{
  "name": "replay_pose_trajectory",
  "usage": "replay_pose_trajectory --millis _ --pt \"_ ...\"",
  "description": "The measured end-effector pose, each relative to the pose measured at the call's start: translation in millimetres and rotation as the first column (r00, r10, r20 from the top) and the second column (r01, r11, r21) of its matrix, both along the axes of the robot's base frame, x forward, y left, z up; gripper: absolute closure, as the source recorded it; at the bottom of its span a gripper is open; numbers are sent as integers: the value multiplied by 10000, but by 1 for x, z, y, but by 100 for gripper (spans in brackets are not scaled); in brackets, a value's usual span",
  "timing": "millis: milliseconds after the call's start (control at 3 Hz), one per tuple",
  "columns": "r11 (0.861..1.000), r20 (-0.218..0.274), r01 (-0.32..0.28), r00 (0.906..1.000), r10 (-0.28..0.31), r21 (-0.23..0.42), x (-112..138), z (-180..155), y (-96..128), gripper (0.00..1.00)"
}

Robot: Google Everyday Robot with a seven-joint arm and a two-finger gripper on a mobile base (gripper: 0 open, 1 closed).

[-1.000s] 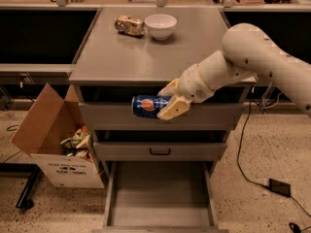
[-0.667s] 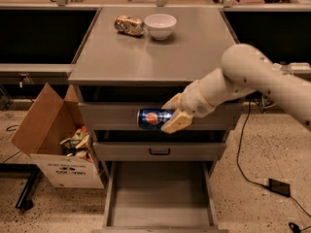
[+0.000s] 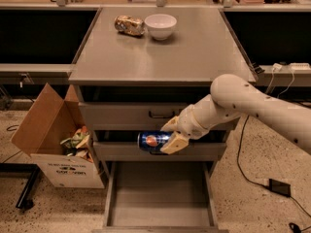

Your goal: Place pepsi can into bottom drawer

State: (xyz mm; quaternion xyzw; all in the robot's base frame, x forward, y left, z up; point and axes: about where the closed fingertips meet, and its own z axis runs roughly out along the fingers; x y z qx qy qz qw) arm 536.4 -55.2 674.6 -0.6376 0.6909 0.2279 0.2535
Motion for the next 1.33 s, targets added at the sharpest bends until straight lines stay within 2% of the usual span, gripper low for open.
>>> replay_pose_trajectory --millis 333,667,1000,1333 --pt "10000 -424 89 9991 -90 -13 0 -22 -3 100" --pt "10000 -841 27 9964 -32 -64 -6 -73 -3 100" --pt "9998 -1193 -187 9927 174 -97 -13 -123 2 100" --pt "9951 -1405 -721 9881 621 -671 -19 -166 11 100"
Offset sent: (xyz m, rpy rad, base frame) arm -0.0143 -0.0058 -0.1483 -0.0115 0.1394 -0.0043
